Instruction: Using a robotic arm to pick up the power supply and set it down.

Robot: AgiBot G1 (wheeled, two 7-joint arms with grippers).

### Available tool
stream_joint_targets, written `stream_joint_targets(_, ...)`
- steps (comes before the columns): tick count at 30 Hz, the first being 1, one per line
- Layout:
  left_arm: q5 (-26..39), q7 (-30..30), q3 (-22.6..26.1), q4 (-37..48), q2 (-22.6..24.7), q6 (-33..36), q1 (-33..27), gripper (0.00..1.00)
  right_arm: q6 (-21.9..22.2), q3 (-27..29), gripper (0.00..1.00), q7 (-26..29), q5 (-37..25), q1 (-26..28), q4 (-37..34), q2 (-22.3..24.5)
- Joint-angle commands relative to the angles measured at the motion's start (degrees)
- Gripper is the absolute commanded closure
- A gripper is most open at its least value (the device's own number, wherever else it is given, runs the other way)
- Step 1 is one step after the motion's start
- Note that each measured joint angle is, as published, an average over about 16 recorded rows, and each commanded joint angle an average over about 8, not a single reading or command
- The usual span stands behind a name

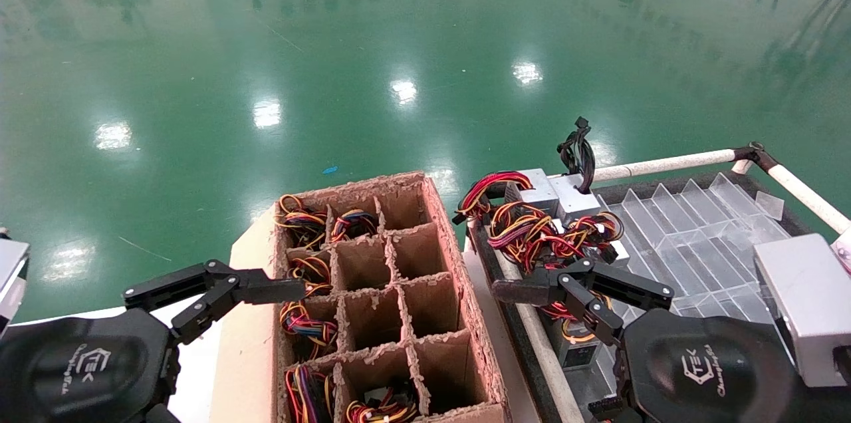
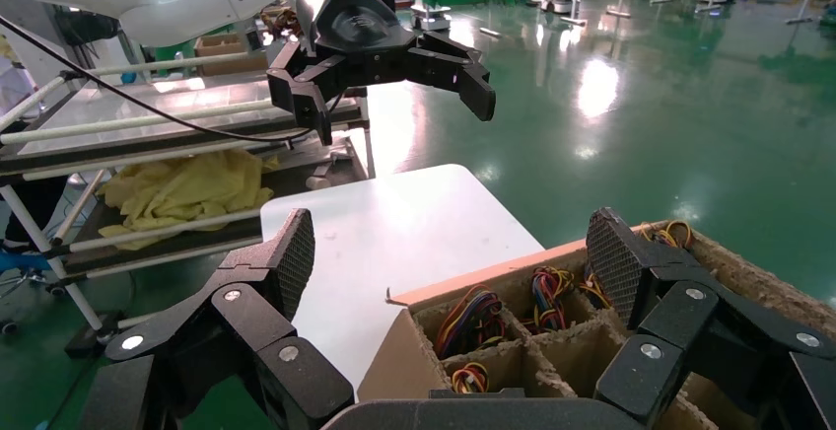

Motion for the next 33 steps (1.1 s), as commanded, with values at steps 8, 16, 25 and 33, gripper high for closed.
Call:
stream_joint_targets(8, 0.0, 0.0, 0.0, 0.0, 0.0, 0.0, 0.0, 0.0, 0.0, 0.0, 0.0, 0.0, 0.0, 0.0, 0.0, 0.0)
stream_joint_targets(16, 0.0, 0.0, 0.0, 0.0, 0.0, 0.0, 0.0, 0.38, 0.0, 0.0, 0.0, 0.0, 0.0, 0.0, 0.0, 0.0)
stream_joint_targets(25, 0.0, 0.0, 0.0, 0.0, 0.0, 0.0, 0.0, 1.0, 0.0, 0.0, 0.0, 0.0, 0.0, 0.0, 0.0, 0.0)
stream_joint_targets(33, 0.0, 0.0, 0.0, 0.0, 0.0, 0.0, 0.0, 1.0, 0.0, 0.0, 0.0, 0.0, 0.0, 0.0, 0.0, 0.0)
